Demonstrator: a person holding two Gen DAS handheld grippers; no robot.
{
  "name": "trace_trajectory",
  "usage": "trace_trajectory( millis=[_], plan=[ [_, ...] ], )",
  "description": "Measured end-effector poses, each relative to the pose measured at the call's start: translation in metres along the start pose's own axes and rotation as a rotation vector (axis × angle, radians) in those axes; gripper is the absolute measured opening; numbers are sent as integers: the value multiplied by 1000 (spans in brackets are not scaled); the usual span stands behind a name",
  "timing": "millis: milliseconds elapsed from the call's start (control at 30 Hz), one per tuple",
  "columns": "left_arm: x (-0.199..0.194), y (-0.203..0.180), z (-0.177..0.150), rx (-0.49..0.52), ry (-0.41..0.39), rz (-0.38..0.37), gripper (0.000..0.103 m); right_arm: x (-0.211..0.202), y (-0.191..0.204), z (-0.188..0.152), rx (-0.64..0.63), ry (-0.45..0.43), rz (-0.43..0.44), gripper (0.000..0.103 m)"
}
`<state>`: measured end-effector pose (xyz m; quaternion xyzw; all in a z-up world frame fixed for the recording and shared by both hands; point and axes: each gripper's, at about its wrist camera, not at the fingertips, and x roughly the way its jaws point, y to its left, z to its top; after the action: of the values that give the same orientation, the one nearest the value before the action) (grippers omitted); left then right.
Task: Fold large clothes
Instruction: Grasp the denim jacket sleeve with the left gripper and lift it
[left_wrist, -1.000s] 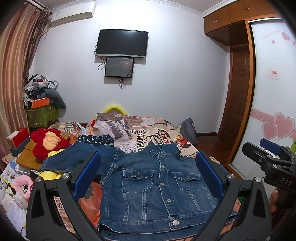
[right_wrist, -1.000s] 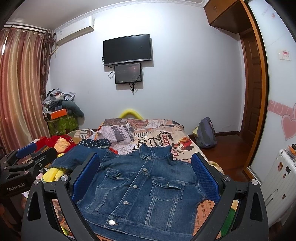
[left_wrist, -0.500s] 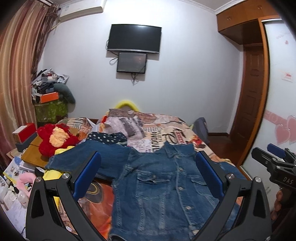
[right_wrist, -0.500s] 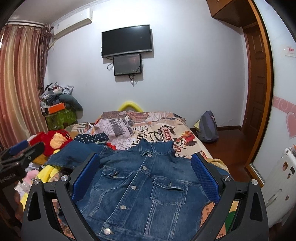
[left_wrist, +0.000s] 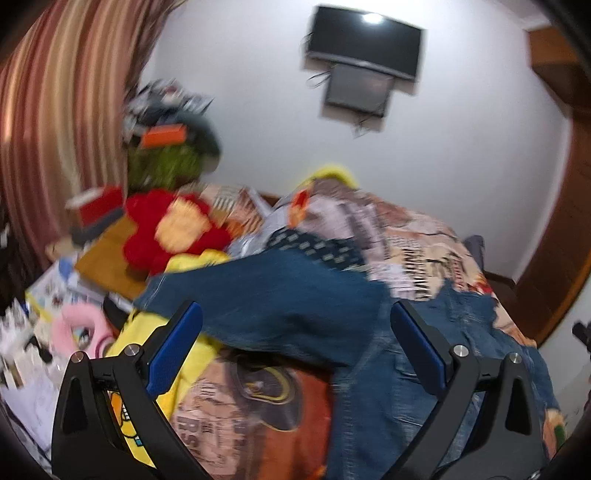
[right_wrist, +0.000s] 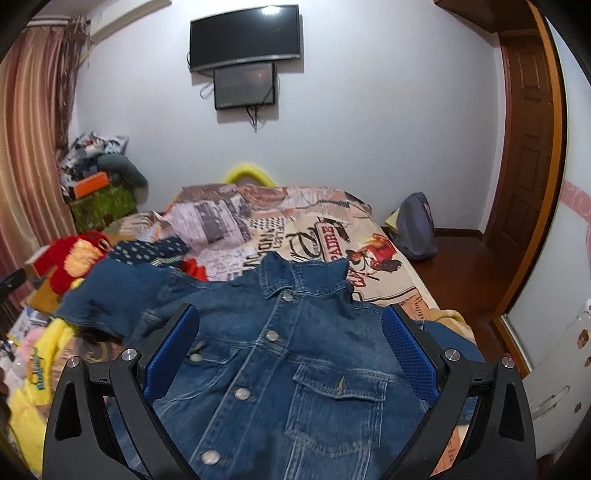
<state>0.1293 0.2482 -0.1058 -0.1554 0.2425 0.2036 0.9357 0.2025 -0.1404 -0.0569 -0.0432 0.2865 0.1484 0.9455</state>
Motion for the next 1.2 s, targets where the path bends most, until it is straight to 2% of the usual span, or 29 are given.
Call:
trace_trajectory(
  millis=[100,167,300,433,567,700,867,967,1033,1100,1167,1200],
  plan=[
    [30,40,-1,-80,65,15,103,21,0,-1,-12,44,-23,98],
    [51,65,-4,-138,124,-7,101,32,1,-1,-13,69,-30,98],
    [93,112,-14,-290,244,-94,92,52,1,-2,20,115,-7,98],
    [133,152,-33,-472,351,-176,89,62,3,2,24,138,4,98],
    [160,176,-43,-564,399,-182,84,72,4,7,0,136,-18,98],
    [183,192,-43,-634,406,-198,81,80,4,7,6,152,-27,98],
    [209,204,-37,-632,410,-127,73,83,8,9,-9,161,-50,98],
    [226,203,-29,-582,412,-72,66,79,9,12,-18,150,-53,98],
    [235,198,-25,-533,400,-52,66,77,8,14,-21,141,-61,98],
    [240,193,-21,-481,392,-9,53,74,8,14,-17,135,-70,98],
    [239,188,-15,-425,389,53,24,71,5,14,-10,134,-74,98],
    [237,186,-12,-411,381,58,18,69,4,14,-8,131,-76,98]
  ],
)
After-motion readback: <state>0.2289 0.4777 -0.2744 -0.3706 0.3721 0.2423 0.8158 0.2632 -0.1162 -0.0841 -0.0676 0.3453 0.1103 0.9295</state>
